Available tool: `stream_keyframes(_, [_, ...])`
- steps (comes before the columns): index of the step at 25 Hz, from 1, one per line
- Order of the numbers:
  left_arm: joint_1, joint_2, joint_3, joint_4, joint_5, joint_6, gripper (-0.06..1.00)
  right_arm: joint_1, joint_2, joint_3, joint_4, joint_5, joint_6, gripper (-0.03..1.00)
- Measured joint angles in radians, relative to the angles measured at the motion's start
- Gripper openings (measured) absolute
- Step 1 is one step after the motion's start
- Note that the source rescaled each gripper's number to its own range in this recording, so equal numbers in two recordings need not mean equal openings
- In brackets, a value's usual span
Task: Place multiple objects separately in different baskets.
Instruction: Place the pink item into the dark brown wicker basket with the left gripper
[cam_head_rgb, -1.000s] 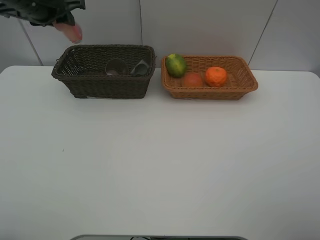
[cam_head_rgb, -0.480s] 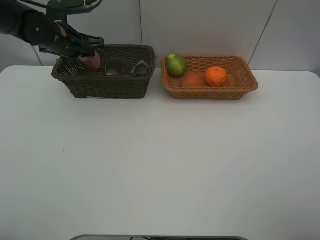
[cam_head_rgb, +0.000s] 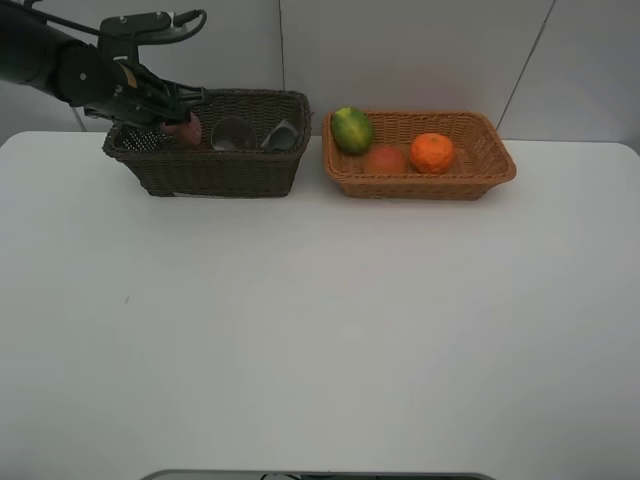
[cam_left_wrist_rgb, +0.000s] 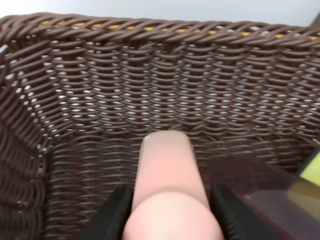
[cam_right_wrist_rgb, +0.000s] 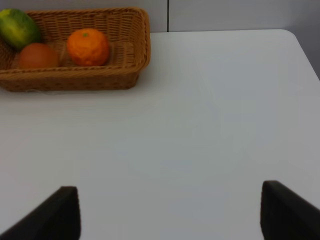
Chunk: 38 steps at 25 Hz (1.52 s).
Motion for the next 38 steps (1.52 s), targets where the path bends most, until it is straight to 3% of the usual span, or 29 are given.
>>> stream_keyframes(26, [0.046,0.042,0.0,0.003,-0.045,0.0,0.02,0.0,0.0,0.0,0.0,0.0,-0.001,0.91])
stream_keyframes(27, [0.046,0.042,0.0,0.003,-0.045,0.0,0.06,0.0,0.0,0.0,0.0,0.0,-0.001,0.91])
stream_keyframes(28, [0.046,0.042,0.0,0.003,-0.048,0.0,0.19,0.0,0.0,0.0,0.0,0.0,-0.001,0.91])
stream_keyframes(30, [0.046,0.042,0.0,0.003,-0.063,0.0,0.54,0.0,0.0,0.0,0.0,0.0,-0.001,0.91])
stream_keyframes(32, [0.046,0.042,0.0,0.003,-0.075,0.0,0.81,0.0,0.0,0.0,0.0,0.0,-0.001,0.91])
stream_keyframes(34, [0.046,0.042,0.0,0.003,-0.081,0.0,0.9,0.0,0.0,0.0,0.0,0.0,-0.001,0.91])
stream_keyframes(38, [0.046,0.035,0.0,0.003,-0.08,0.0,0.94,0.0,0.0,0.0,0.0,0.0,-0.001,0.91])
